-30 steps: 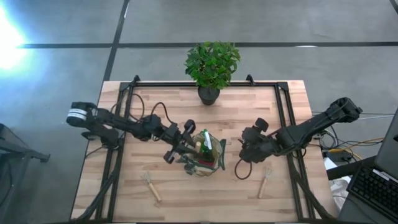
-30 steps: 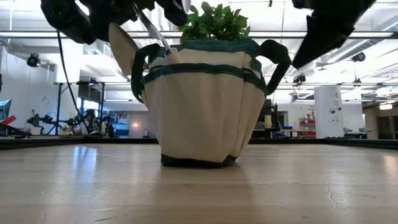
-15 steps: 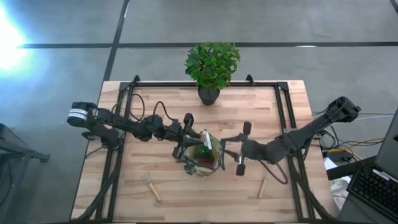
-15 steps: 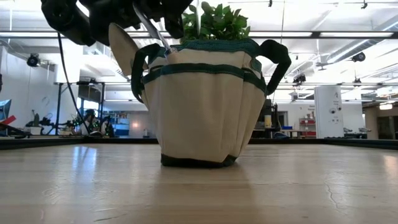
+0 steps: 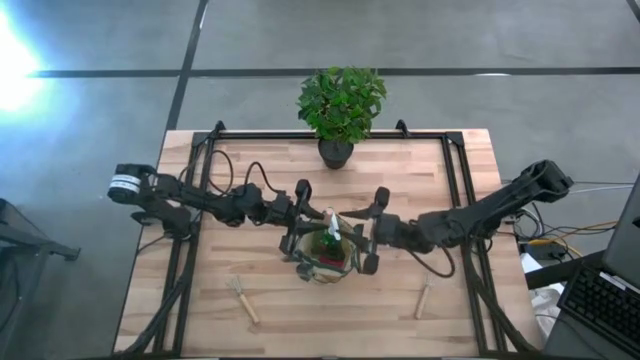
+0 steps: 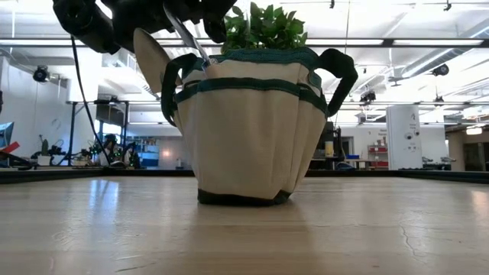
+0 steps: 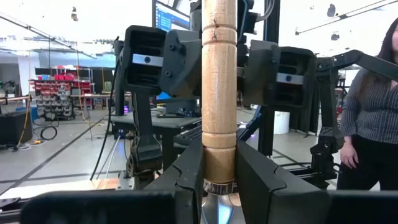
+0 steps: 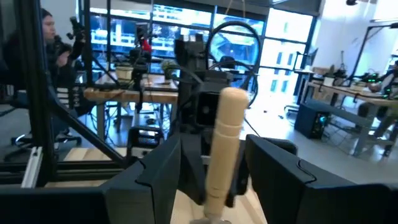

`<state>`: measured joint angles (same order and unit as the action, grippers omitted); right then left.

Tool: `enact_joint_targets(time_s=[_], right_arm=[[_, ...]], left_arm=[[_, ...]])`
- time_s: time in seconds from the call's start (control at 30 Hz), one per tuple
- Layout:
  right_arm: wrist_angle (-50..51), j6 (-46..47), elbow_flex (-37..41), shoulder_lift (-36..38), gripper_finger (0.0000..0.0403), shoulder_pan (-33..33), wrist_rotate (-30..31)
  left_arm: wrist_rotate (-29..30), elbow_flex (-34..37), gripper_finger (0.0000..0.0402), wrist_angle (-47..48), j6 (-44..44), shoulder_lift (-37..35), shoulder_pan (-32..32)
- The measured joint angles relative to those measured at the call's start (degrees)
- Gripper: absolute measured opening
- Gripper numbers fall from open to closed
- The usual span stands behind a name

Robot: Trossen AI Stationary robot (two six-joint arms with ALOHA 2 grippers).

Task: Pick & Place Garden tools in Gardening bag
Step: Put the brown trowel into the green gardening bag

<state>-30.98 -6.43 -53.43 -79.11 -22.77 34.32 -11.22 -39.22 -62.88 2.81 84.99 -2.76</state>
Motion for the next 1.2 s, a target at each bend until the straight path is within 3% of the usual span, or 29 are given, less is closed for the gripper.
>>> enact_joint_targets(time_s=[0.37, 0.5, 0.67, 0.9, 1.07, 1.2], right_arm=[[-0.8, 0.1, -6.7, -6.4, 0.017, 2.6, -0.3], [1.2, -0.3, -8.8, -7.3, 0.014, 2.9, 0.1], [6.2, 1.4, -10.8, -7.3, 0.0061, 2.8, 0.2], [7.8, 1.6, -10.8, -7.1, 0.0057, 2.9, 0.1], [11.4, -0.4, -11.0, -6.1, 0.0057, 2.9, 0.9], [16.0, -0.2, -11.1, -3.3, 0.0057, 2.4, 5.6]], left_arm=[[-0.2, 0.0, 0.0068, 0.0, -0.1, 0.0, 0.0], [-0.3, 0.0, 0.0067, 0.4, -0.1, 0.0, 0.0], [-0.6, 0.0, 0.0068, 0.4, -0.9, 0.0, 0.0], [-1.1, 0.0, 0.0069, 1.1, -1.8, 0.0, 0.0], [-0.4, -0.1, 0.015, 3.8, 3.5, -0.5, 0.2], [-0.5, -0.1, 0.0223, 10.4, 3.2, -2.6, 0.5]])
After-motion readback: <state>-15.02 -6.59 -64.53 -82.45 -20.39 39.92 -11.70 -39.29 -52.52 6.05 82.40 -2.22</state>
